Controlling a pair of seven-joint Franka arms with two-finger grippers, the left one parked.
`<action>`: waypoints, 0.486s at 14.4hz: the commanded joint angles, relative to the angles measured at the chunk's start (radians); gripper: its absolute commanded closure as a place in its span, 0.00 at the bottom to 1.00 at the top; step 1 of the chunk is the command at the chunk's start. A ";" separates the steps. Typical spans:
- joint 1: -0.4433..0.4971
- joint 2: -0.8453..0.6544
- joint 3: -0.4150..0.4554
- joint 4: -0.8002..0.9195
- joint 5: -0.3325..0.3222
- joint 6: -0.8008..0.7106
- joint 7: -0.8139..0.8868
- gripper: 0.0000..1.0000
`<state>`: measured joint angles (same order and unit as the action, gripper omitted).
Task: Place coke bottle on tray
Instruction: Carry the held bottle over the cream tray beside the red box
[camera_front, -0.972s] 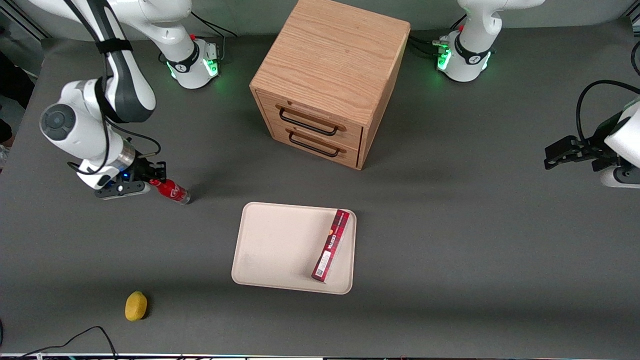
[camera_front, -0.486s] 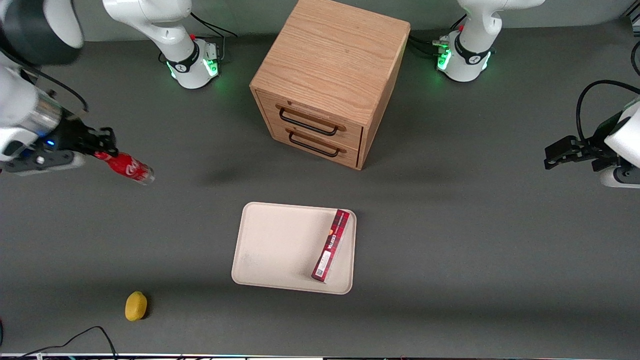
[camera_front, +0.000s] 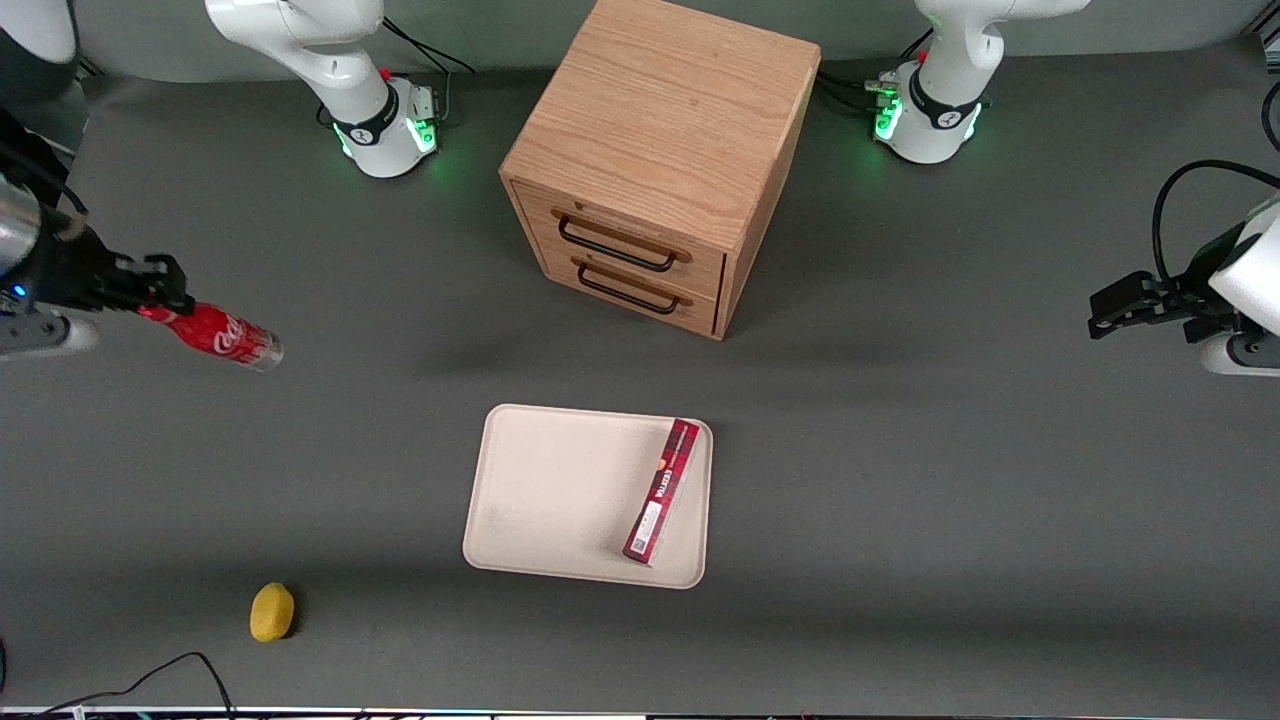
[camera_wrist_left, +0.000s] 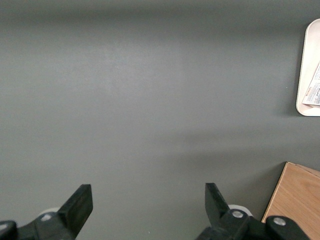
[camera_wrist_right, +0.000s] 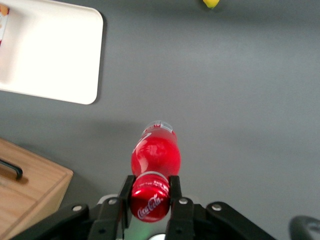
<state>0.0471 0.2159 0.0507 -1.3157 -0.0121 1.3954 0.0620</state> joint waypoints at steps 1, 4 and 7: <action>0.095 0.198 0.001 0.194 -0.016 -0.026 0.175 1.00; 0.197 0.325 -0.008 0.266 -0.014 0.099 0.359 1.00; 0.235 0.411 -0.009 0.266 -0.014 0.256 0.475 1.00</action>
<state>0.2707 0.5569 0.0528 -1.1268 -0.0159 1.6153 0.4770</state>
